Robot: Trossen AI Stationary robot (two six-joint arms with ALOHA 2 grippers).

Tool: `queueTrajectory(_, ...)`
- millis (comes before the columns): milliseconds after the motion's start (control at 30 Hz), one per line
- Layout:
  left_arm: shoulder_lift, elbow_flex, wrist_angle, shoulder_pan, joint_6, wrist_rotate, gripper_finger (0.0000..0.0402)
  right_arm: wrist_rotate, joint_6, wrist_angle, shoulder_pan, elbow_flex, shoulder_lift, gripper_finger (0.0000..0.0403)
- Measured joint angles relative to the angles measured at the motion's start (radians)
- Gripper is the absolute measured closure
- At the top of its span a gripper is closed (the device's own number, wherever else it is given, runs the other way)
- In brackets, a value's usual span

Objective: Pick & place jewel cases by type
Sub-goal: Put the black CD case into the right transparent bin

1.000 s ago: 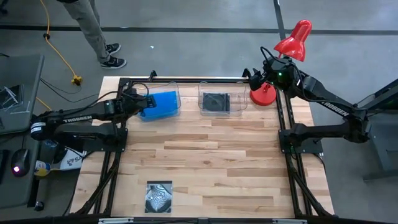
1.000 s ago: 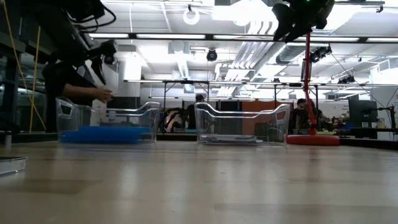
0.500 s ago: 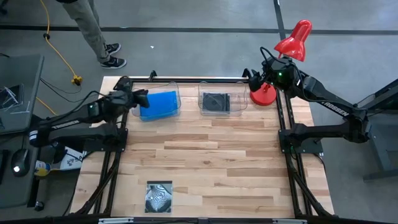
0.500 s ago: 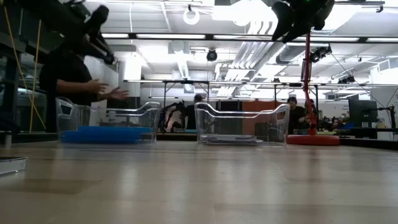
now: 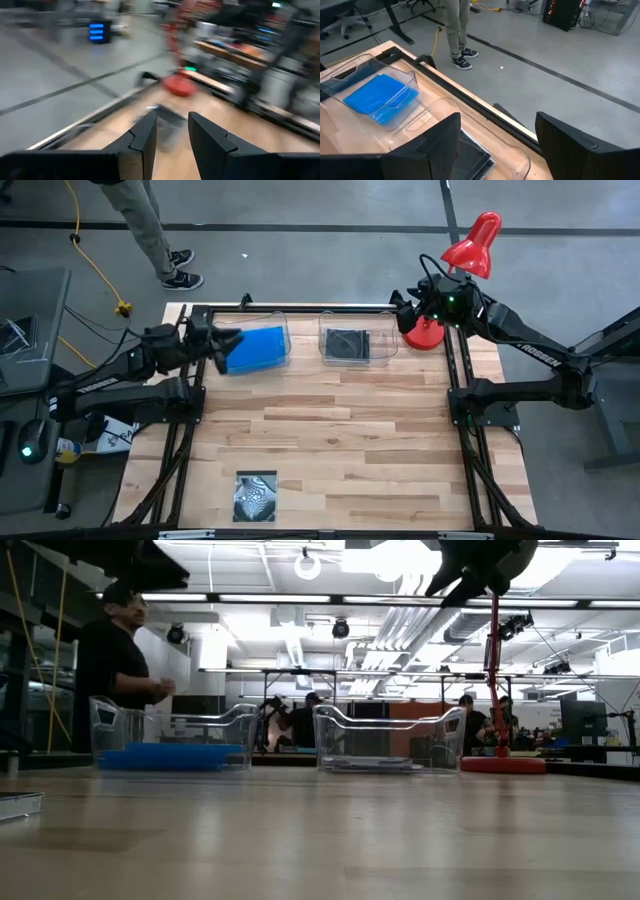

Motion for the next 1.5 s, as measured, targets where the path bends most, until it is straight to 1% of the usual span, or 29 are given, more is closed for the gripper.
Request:
queueTrajectory(67,0.0,0.0,0.009,0.0,0.032,0.14,0.0293,0.0,0.0,0.0,0.0,0.0,-0.001,0.0163)
queueTrajectory(233,0.001,0.0,-0.019,0.0,0.031,0.512,0.0293,-0.007,0.02,-0.001,0.0,0.0,-0.002,0.0163)
queueTrajectory(333,0.0,0.0,-0.067,-0.001,0.009,0.689,0.0298,-0.039,0.047,-0.003,0.0,0.0,-0.002,0.0163)
queueTrajectory(400,0.0,0.0,-0.117,-0.001,0.003,0.797,0.0308,-0.065,0.051,-0.013,0.0,0.0,-0.002,0.0163)
queueTrajectory(467,-0.002,0.0,-0.182,-0.001,0.003,0.887,0.0324,-0.088,0.062,-0.029,0.0,0.0,-0.002,0.0163)
queueTrajectory(533,-0.007,0.0,-0.259,-0.001,0.014,0.953,0.0344,-0.093,0.079,-0.052,0.0,0.0,-0.002,0.0163)
queueTrajectory(600,-0.011,0.0,-0.33,-0.001,0.046,0.996,0.0368,-0.093,0.106,-0.076,0.0,0.0,-0.002,0.0163)
queueTrajectory(667,-0.019,0.0,-0.388,-0.007,0.079,1.004,0.0391,-0.093,0.123,-0.098,0.0,0.0,-0.001,0.0163)
queueTrajectory(733,-0.03,0.001,-0.422,-0.023,0.101,0.987,0.0397,-0.093,0.137,-0.115,0.0,0.0,0.0,0.0163)
queueTrajectory(833,-0.048,0.001,-0.449,-0.074,0.104,0.91,0.0393,-0.085,0.14,-0.132,0.0,0.0,0.0,0.0163)
queueTrajectory(933,-0.053,0.001,-0.455,-0.151,0.086,0.825,0.0397,-0.083,0.14,-0.145,0.0,0.0,0.0,0.0163)
queueTrajectory(1000,-0.051,0.006,-0.46,-0.213,0.077,0.755,0.04,-0.083,0.148,-0.148,0.0,0.0,0.001,0.0163)
queueTrajectory(1100,-0.024,0.035,-0.456,-0.318,0.042,0.618,0.04,-0.075,0.168,-0.149,0.0,0.0,0.005,0.0163)
queueTrajectory(1300,0.091,0.14,-0.469,-0.563,-0.052,0.328,0.0401,-0.057,0.137,-0.153,0.0,0.001,0.023,0.0163)
queueTrajectory(1400,0.181,0.19,-0.469,-0.689,-0.101,0.202,0.0401,-0.04,0.108,-0.153,0.0,0.0,0.036,0.0163)
queueTrajectory(1500,0.282,0.231,-0.469,-0.801,-0.172,0.101,0.0401,-0.042,0.078,-0.157,0.0,0.0,0.051,0.0163)
